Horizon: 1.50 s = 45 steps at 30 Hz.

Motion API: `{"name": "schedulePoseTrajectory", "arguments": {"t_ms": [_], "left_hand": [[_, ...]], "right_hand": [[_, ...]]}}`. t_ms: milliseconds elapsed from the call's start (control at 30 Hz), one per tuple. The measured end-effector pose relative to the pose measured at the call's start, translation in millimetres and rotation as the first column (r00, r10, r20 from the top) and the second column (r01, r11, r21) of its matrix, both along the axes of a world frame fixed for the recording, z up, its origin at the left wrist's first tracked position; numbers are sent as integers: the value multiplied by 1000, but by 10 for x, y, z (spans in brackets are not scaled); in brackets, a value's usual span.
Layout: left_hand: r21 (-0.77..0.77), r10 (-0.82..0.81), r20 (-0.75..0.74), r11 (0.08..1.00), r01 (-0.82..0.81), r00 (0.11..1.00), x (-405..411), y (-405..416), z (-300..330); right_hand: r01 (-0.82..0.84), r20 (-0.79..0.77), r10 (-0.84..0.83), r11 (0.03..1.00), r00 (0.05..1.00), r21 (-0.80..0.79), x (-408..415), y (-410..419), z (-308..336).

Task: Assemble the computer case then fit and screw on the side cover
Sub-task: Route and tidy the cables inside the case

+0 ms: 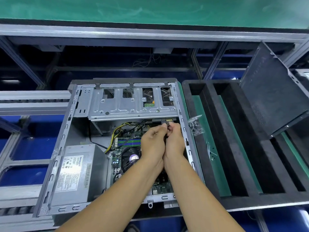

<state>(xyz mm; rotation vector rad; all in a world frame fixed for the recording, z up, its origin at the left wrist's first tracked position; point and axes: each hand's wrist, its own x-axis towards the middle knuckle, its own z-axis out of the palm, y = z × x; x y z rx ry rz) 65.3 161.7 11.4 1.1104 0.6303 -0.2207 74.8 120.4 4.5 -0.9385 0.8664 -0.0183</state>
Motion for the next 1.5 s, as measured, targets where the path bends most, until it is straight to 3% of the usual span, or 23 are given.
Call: {"name": "schedulePoseTrajectory", "arguments": {"t_ms": [200, 367, 633, 800, 867, 1000, 1133, 1300, 1500], "left_hand": [[-101, 8, -22, 995, -10, 1000, 26, 10, 6], [-50, -15, 23, 999, 16, 1000, 22, 28, -15], [-33, -21, 40, 999, 22, 999, 53, 39, 4], [-17, -58, 49, 998, 59, 997, 64, 59, -36], [5, -89, 56, 996, 89, 994, 68, 86, -49], [37, -149, 40, 988, 148, 988, 68, 112, -52], [127, -244, 70, 964, 234, 967, 48, 99, -59], [78, -219, 69, 974, 214, 973, 49, 105, -54], [262, -283, 99, 932, 249, 954, 78, 86, -64]], "right_hand": [[18, 11, -18, 1000, 1000, 3, 3, 8, -4], [-12, -36, 6, 986, 999, -167, 7, 15, 18], [-19, -66, 6, 980, 998, -196, 13, 42, 26], [-30, -62, 10, 942, 998, -334, 18, 34, -26], [-19, -49, 4, 948, 999, -317, 10, 35, -37], [13, -51, -18, 994, 999, -106, -17, 52, -25], [55, -70, -56, 998, 996, -4, -30, 47, -27], [66, -66, -69, 996, 995, -52, -24, 38, -50], [9, -56, -15, 995, 998, -103, -6, 7, -77]]}}
